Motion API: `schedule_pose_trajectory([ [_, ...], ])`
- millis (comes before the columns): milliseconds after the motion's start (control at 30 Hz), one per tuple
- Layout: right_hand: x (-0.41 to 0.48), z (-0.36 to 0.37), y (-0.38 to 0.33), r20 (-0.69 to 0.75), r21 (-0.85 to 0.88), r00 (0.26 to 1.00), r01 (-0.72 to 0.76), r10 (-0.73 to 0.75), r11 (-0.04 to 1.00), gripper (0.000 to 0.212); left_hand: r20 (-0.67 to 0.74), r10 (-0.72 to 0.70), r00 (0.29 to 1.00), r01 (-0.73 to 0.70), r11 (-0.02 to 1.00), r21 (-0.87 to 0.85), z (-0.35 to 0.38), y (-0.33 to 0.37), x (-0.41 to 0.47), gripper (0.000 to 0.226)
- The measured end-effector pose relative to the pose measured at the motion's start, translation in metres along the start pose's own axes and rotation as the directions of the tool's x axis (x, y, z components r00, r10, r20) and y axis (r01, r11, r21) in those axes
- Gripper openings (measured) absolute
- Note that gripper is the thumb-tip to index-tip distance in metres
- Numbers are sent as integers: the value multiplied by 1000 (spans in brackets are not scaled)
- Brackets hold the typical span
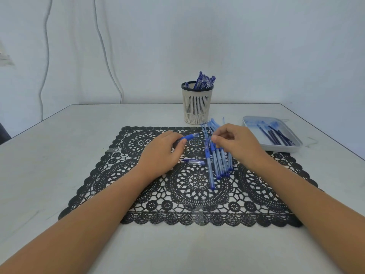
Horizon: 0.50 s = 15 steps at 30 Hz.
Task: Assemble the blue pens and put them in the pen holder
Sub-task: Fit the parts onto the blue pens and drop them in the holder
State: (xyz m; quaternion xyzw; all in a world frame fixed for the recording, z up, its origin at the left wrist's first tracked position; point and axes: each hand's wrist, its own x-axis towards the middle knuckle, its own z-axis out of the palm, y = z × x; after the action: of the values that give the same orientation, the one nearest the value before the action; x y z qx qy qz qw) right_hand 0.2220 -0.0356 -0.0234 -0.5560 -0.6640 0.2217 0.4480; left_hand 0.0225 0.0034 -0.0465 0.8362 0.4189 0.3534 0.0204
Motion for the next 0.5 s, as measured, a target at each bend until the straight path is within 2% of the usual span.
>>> schedule_pose_trajectory([
  [67,-2,6,-1,73,-117,996,55,-47,992,5,-11,-13,1000,13,1000,-1,0,0,0,24],
  [200,-6,16,-4,218,-306,968,186,-122,934,15,-24,-15,1000,15,1000,6,1,0,-1,23],
  [300,-5,17,-4,292,-342,948,226,-126,912,24,-24,-13,1000,14,1000,3,1,0,-1,23],
  [500,-1,14,-7,339,-377,933,249,-117,892,21,-22,-2,1000,2,1000,14,1,1,-1,22],
])
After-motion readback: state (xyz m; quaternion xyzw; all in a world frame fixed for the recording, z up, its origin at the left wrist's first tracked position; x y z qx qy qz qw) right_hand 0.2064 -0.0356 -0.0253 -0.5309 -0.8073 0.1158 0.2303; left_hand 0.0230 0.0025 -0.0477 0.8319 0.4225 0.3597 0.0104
